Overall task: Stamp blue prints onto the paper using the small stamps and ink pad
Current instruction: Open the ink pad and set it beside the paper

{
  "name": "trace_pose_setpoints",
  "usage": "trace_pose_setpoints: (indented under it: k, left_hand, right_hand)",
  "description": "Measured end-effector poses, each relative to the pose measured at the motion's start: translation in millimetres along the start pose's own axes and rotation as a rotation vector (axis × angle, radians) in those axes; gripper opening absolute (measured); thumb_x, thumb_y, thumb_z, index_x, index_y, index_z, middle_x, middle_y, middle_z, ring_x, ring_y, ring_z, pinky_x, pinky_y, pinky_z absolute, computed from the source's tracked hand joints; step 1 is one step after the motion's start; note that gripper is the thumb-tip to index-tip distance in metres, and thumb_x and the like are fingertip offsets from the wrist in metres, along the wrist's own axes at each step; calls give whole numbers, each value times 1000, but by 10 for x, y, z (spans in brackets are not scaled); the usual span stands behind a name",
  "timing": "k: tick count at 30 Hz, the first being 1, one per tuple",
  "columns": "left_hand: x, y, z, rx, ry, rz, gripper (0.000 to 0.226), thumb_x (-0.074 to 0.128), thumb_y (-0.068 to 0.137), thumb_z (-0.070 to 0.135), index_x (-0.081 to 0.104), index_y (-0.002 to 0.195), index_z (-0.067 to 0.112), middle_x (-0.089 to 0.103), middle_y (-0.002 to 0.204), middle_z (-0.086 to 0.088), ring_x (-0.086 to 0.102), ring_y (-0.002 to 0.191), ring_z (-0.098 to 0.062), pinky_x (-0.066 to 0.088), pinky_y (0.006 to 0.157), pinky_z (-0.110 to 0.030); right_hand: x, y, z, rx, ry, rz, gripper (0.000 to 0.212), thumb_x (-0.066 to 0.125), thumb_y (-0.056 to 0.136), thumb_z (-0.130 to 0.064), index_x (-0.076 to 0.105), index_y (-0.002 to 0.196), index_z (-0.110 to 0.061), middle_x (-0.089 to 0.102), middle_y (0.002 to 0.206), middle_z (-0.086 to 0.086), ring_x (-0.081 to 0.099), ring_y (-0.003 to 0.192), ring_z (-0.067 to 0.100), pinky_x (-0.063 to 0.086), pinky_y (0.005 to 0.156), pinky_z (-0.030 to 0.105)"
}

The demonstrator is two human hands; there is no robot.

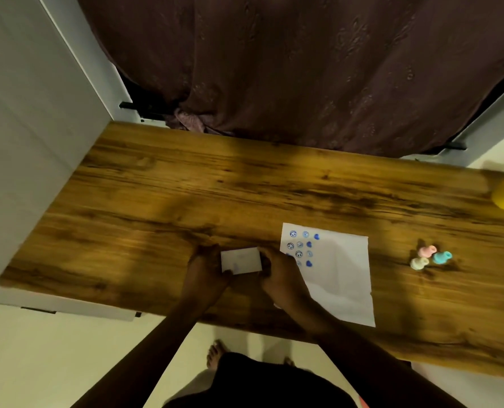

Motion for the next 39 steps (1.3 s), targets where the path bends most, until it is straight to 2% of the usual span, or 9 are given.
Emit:
trace_pose_setpoints:
  k: [3,6,11,17,25,30,34,37,39]
  left_hand:
    - [-9,49,131,130,142,-37,62,83,82,26,61,138,14,61,142,-13,58,128,-34,49,106,-44]
    - [153,69,271,287,327,-174,60,80,83,32,62,139,24,58,146,-5,52,134,-30,46,108,-41]
    - [247,128,346,358,455,-258,56,80,84,32,66,136,20,60,145,-8,53,132,-31,42,110,-39]
    - [265,167,368,407,542,-268,50,71,92,34,63,140,21,59,147,-6,50,133,-30,42,109,-39]
    - [205,201,392,448,496,-328,47,66,95,37,64,139,20,65,140,-5,55,130,-28,45,106,-36]
    - [138,309,390,409,438,-372,44,66,97,38,65,138,21,66,140,-5,59,127,-26,45,102,-32]
    - [120,426,442,427,414,-445,36,62,100,26,69,134,17,73,128,-9,69,110,-29,48,85,-29]
    - [106,546,442,418,393,-468,34,56,104,21,68,135,15,72,130,-8,66,112,-28,38,80,-24]
    - [112,637,421,385,368,-482,33,52,107,22,67,135,14,70,132,-9,65,117,-28,39,83,-24]
  right_hand:
    - [-47,-11,72,28,-8,16,57,71,93,-22,50,147,-25,52,152,0,43,144,26,29,124,41]
    - [-47,-24,168,66,-40,-11,57,70,94,-20,50,147,-23,53,151,-1,44,144,24,30,122,37]
    - [-19,-33,219,85,23,-40,50,67,95,-15,55,143,-21,61,143,2,55,134,23,41,119,39]
    - [-5,-44,208,87,17,-52,46,66,96,-15,58,141,-20,63,140,1,58,131,20,43,117,35]
    - [-44,-42,152,76,-13,-46,44,66,97,-20,58,140,-19,64,138,1,58,129,20,41,115,31]
    - [-55,-16,136,87,-4,-35,24,63,99,-25,67,121,-16,71,120,3,65,115,19,42,104,22]
    - [-38,-25,144,108,18,-30,24,61,101,-28,66,120,-13,69,123,5,62,118,20,42,109,27]
    - [-22,-22,167,132,84,-45,16,63,97,-15,69,108,-7,72,108,14,68,104,30,54,102,45]
    - [-3,-27,193,152,68,-47,18,62,98,-19,68,110,-8,71,109,12,67,104,29,52,104,41]
Point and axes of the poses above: each hand's wrist, its own y-axis towards the middle knuckle, its own x-axis out of the palm, z = x × y, the point moved 10 cm from there along y, towards the middle knuckle
